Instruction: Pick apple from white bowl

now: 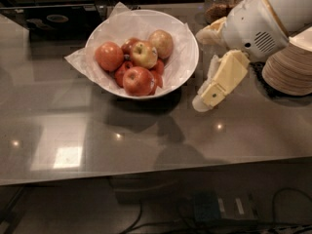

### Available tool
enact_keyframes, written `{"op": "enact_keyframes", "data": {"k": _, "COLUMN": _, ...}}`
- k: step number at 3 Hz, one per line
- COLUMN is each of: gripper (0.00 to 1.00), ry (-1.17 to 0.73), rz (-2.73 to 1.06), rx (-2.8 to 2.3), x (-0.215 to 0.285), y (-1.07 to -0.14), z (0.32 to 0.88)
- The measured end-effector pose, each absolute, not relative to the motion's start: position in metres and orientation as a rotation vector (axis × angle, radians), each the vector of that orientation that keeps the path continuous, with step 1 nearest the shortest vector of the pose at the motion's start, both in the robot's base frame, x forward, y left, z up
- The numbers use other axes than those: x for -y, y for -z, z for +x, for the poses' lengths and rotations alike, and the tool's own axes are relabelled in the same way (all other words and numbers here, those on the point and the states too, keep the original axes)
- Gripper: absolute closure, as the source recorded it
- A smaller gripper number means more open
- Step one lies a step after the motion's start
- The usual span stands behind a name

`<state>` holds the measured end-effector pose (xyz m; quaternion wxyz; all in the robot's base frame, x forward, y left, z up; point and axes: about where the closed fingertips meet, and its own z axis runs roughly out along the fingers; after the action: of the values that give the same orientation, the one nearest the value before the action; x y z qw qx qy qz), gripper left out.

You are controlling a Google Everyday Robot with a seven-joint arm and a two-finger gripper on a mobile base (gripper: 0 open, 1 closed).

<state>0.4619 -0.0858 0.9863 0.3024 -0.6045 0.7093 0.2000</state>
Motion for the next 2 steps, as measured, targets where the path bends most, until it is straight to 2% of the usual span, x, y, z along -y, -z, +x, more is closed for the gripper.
{"op": "enact_keyframes", "data": {"k": 1, "gripper": 0.00, "ry": -0.634, "rz": -1.628, "rx": -1.819, "x": 0.065, "y": -0.988, "z": 0.458}}
{"op": "enact_keyframes", "data": {"k": 2, "gripper": 0.00, "ry": -0.642, "rz": -1.631, "rx": -1.807, "x": 0.053, "y": -0.976, "z": 0.463}}
